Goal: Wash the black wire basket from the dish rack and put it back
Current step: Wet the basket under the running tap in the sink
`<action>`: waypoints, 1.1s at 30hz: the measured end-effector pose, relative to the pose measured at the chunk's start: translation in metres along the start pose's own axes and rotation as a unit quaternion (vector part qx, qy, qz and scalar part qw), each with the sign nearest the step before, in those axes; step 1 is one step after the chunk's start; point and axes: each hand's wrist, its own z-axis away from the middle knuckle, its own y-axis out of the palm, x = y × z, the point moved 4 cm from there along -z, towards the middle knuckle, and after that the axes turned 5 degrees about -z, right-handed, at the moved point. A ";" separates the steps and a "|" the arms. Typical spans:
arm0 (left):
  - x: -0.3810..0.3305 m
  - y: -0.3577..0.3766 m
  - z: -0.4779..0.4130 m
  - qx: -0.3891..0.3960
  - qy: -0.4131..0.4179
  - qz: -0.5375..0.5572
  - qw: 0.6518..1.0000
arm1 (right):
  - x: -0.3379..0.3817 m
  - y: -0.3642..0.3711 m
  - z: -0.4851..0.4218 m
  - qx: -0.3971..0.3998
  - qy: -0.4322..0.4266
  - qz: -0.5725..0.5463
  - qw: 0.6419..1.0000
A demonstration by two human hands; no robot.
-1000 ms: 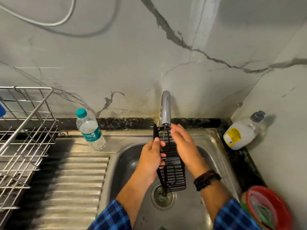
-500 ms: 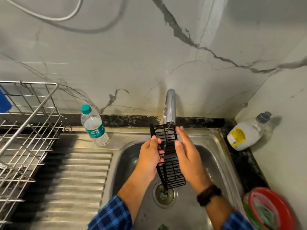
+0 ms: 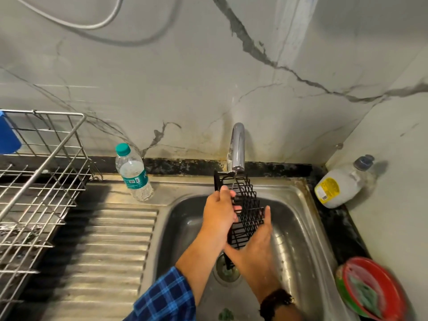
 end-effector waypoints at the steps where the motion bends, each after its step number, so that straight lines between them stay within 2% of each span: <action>1: -0.002 0.006 0.005 -0.003 0.018 -0.045 0.999 | 0.005 0.001 0.004 -0.035 0.025 -0.030 0.999; 2: -0.005 0.012 0.010 0.011 0.037 -0.081 0.996 | 0.004 0.002 0.006 -0.062 0.063 -0.075 0.993; 4: -0.008 0.020 0.019 0.091 0.064 -0.134 0.985 | -0.004 0.006 0.009 -0.108 0.147 -0.191 0.965; 6: 0.003 0.009 0.018 0.157 0.086 -0.185 0.966 | -0.024 0.010 0.011 -0.113 0.246 -0.329 0.905; 7: 0.008 -0.007 0.015 0.131 0.131 -0.253 0.950 | -0.032 0.012 0.014 -0.091 0.303 -0.408 0.856; 9: 0.031 -0.057 0.004 -0.046 0.203 -0.411 0.888 | -0.041 0.010 0.021 -0.037 0.389 -0.530 0.753; 10: 0.045 -0.080 0.002 -0.118 0.199 -0.436 0.870 | -0.045 0.006 0.024 -0.034 0.410 -0.564 0.716; 11: 0.061 -0.097 0.001 -0.151 0.149 -0.423 0.881 | -0.045 0.002 0.028 -0.038 0.419 -0.598 0.682; 12: 0.079 -0.106 0.000 -0.135 0.057 -0.365 0.919 | -0.048 0.000 0.031 -0.043 0.424 -0.614 0.664; 13: 0.095 -0.106 0.001 -0.081 -0.053 -0.287 0.953 | -0.045 -0.002 0.035 -0.043 0.424 -0.632 0.647; 14: 0.107 -0.101 0.005 -0.010 -0.138 -0.201 0.970 | -0.047 -0.002 0.038 -0.040 0.424 -0.641 0.638; 15: 0.112 -0.095 0.009 0.050 -0.188 -0.122 0.973 | -0.047 -0.001 0.041 -0.032 0.426 -0.645 0.634; 17: 0.112 -0.093 0.012 0.106 -0.205 -0.029 0.973 | -0.046 -0.002 0.045 -0.026 0.440 -0.640 0.629; 18: 0.111 -0.095 0.011 0.109 -0.204 -0.023 0.973 | -0.048 -0.004 0.046 -0.024 0.444 -0.632 0.634; 21: 0.111 -0.100 0.014 0.116 -0.213 -0.060 0.968 | -0.040 -0.015 0.053 0.029 0.434 -0.587 0.683; 24: 0.120 -0.102 0.018 0.079 -0.260 -0.068 0.960 | -0.040 -0.016 0.065 0.082 0.419 -0.551 0.717; 27: 0.130 -0.102 0.023 0.008 -0.262 -0.096 0.960 | -0.051 -0.014 0.074 0.111 0.418 -0.540 0.722; 29: 0.133 -0.102 0.029 -0.011 -0.251 -0.064 0.966 | -0.049 -0.018 0.073 0.137 0.403 -0.542 0.725; 33: 0.121 -0.105 0.036 -0.013 -0.209 -0.021 0.978 | -0.035 -0.041 0.069 0.142 0.359 -0.452 0.804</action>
